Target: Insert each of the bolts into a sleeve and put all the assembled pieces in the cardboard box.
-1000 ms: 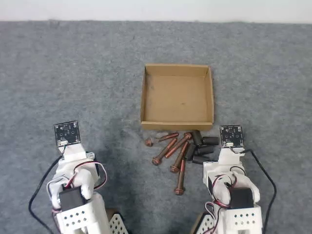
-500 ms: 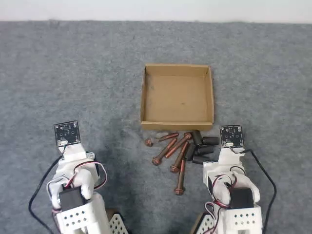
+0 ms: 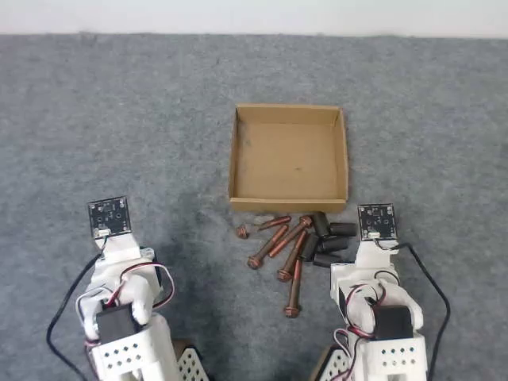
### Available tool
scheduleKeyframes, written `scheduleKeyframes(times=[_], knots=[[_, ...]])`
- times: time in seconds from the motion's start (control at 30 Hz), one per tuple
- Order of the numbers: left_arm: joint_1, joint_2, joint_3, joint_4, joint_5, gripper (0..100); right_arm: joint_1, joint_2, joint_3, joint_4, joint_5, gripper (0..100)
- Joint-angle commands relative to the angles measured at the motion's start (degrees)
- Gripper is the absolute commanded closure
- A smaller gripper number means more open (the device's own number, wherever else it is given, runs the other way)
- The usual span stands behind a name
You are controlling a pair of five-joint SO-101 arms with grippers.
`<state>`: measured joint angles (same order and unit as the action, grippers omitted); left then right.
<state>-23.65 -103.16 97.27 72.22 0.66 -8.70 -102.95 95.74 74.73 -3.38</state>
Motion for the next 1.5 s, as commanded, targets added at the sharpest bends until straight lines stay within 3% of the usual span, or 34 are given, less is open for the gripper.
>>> scheduleKeyframes(times=[0.0,0.2,0.53,0.67,0.77,1.0,1.2,1.33,1.47], knots=[[-0.26,-1.23,-0.75,0.18,-0.18,99,0.57,-1.1,0.7,0.31,1.05,99.2],[0.44,-1.23,-0.75,0.18,-0.26,99,0.4,-1.1,0.7,0.31,1.14,99.2],[13.89,-1.32,-0.75,0.18,-0.26,99,0.57,-1.1,0.7,0.31,1.05,99.2],[15.56,-1.41,-1.19,-0.18,-0.18,99,0.4,-1.1,0.7,0.31,1.23,99.2],[15.47,-1.41,-3.47,-5.36,-0.18,99,0.66,-1.1,0.7,0.31,1.23,99.2],[19.08,-1.14,-0.57,-25.67,-0.09,99,0.75,-1.1,0.7,-0.22,1.05,99.2],[21.54,-1.14,-0.75,-17.23,-0.35,99,2.59,-1.1,0.62,-4.79,0.97,99.2],[21.1,-1.14,-0.75,-16.53,-0.44,99,6.2,-1.1,0.7,-8.66,1.23,99.2],[21.1,-1.14,-0.75,-15.56,-0.44,99,4.44,-1.1,0.7,-9.36,1.58,99.2]])
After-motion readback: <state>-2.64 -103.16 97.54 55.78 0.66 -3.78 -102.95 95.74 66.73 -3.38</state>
